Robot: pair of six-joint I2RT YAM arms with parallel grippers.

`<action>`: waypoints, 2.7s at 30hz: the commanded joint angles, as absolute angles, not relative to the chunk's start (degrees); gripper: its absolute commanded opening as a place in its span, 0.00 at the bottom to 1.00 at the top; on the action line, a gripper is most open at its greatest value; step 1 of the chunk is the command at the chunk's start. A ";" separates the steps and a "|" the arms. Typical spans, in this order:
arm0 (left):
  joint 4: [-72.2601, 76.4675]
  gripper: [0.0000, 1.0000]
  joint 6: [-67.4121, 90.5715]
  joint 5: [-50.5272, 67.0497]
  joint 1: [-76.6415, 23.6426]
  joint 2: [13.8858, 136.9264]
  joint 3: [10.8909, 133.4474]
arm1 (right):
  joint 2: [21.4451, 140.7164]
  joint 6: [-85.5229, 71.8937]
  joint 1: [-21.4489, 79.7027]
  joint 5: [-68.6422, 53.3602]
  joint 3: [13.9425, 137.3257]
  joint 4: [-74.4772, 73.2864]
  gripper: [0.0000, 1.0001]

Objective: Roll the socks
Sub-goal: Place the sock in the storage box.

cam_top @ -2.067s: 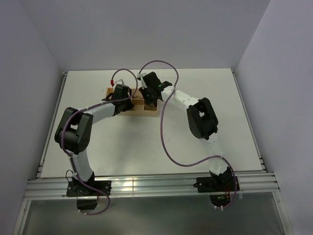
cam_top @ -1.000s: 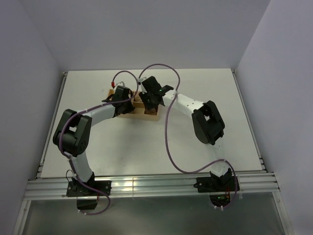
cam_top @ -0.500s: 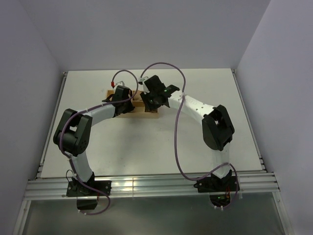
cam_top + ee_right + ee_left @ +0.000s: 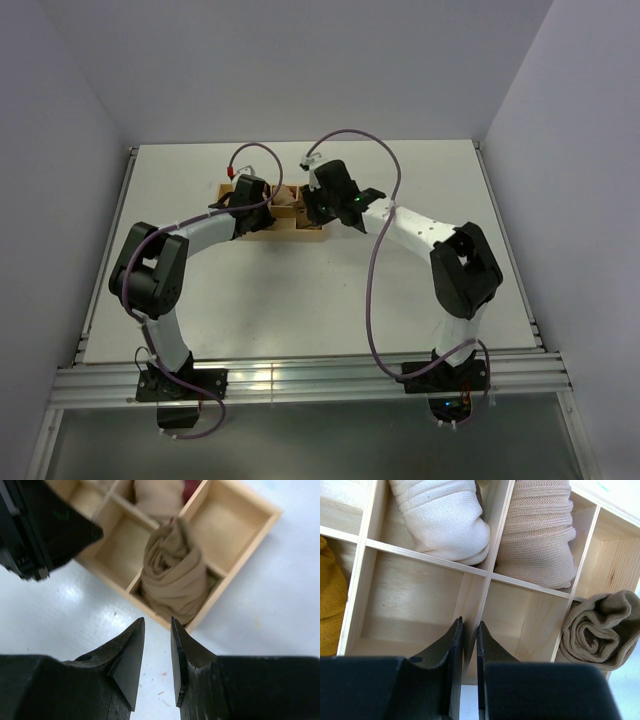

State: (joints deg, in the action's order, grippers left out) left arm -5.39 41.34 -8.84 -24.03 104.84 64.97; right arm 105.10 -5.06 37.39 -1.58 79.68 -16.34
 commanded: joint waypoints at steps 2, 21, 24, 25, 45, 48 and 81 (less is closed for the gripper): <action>-4.13 0.00 43.24 -8.35 -23.64 104.24 64.78 | 100.64 -5.97 34.46 -1.58 76.56 -4.76 0.35; -3.16 0.00 42.98 -7.73 -23.56 103.97 64.16 | 110.56 -4.92 33.22 -9.05 80.06 2.29 0.36; -3.16 0.00 43.07 -7.65 -23.56 103.97 64.25 | 112.58 -4.40 33.22 -10.19 82.17 0.45 0.36; -3.08 0.00 43.07 -7.65 -23.64 104.06 64.25 | 113.81 -4.22 33.22 -10.54 82.79 -1.21 0.36; -2.55 0.00 44.47 -7.03 -23.55 104.24 63.98 | 128.93 -4.48 35.07 -5.80 98.17 -31.89 0.35; -2.37 0.00 44.91 -6.77 -23.47 104.06 63.90 | 130.51 -4.13 35.16 -5.01 98.79 -35.24 0.35; -2.29 0.00 44.30 -6.50 -23.29 100.46 60.82 | 138.43 -11.25 40.96 2.64 95.45 -41.58 0.39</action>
